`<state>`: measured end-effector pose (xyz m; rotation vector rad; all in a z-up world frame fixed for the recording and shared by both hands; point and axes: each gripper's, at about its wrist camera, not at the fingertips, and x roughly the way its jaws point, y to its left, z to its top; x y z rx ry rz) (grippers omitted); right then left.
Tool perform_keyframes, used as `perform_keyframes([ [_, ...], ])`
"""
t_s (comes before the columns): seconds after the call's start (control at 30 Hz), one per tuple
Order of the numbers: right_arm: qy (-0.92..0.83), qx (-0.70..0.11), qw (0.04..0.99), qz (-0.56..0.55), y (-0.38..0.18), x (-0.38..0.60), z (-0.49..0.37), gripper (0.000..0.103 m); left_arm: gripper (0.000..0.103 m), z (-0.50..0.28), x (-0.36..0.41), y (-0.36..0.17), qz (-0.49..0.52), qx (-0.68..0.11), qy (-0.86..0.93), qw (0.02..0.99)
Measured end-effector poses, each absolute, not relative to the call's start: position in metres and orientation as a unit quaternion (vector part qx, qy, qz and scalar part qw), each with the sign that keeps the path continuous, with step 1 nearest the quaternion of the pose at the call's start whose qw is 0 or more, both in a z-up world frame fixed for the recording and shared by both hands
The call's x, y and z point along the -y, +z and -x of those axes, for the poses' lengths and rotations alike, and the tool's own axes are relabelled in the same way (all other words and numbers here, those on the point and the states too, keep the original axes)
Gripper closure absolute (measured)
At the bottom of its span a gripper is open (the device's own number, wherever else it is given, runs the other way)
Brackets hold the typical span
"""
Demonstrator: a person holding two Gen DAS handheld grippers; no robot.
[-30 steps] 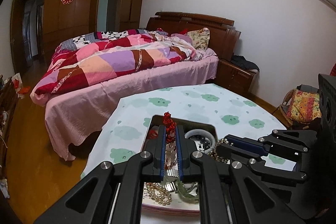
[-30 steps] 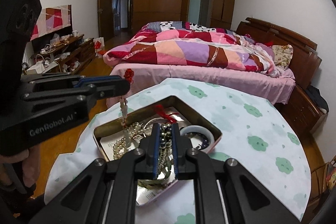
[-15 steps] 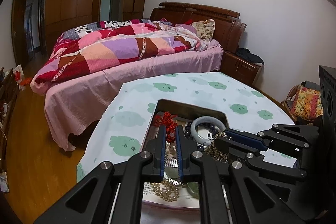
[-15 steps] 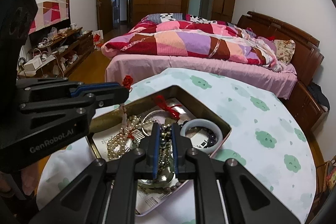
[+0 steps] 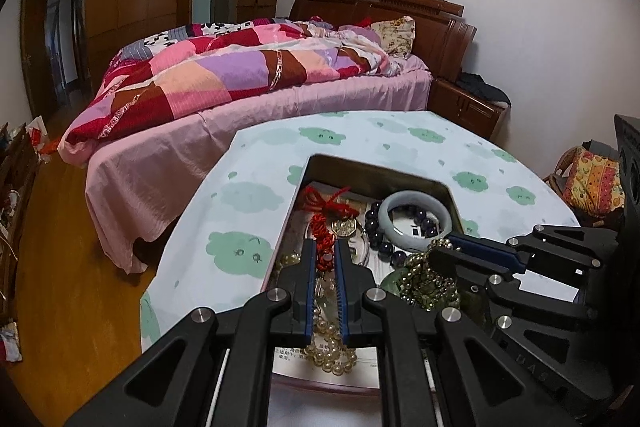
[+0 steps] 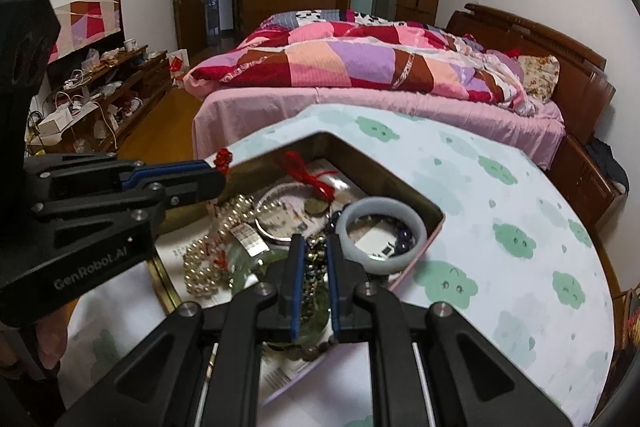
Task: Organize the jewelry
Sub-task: 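Lower the red tassel pendant into the tin with the left tool while the right tool lowers the gold necklace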
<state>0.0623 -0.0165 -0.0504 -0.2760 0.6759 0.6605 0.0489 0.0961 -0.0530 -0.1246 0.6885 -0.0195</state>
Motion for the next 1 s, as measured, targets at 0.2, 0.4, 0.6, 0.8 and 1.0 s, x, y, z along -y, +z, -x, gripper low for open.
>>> perform_keyframes([
  [0.2,0.313,-0.339,0.877,0.132,-0.060,0.017,-0.064,0.091,0.095,-0.052,-0.090,-0.063,0.054,-0.354,-0.023,0.934],
  [0.4,0.309,-0.344,0.877,0.131,-0.064,0.019,-0.064,0.091,0.095,-0.055,-0.085,-0.074,0.050,-0.367,-0.024,0.928],
  [0.6,0.308,-0.348,0.876,0.130,-0.067,0.021,-0.066,0.091,0.095,-0.054,-0.083,-0.076,0.041,-0.368,-0.022,0.929],
  [0.8,0.309,-0.349,0.875,0.131,-0.069,0.020,-0.066,0.090,0.095,-0.055,-0.081,-0.077,0.036,-0.368,-0.018,0.929],
  [1.0,0.309,-0.349,0.875,0.133,-0.069,0.020,-0.066,0.090,0.095,-0.055,-0.081,-0.077,0.035,-0.369,-0.019,0.929],
])
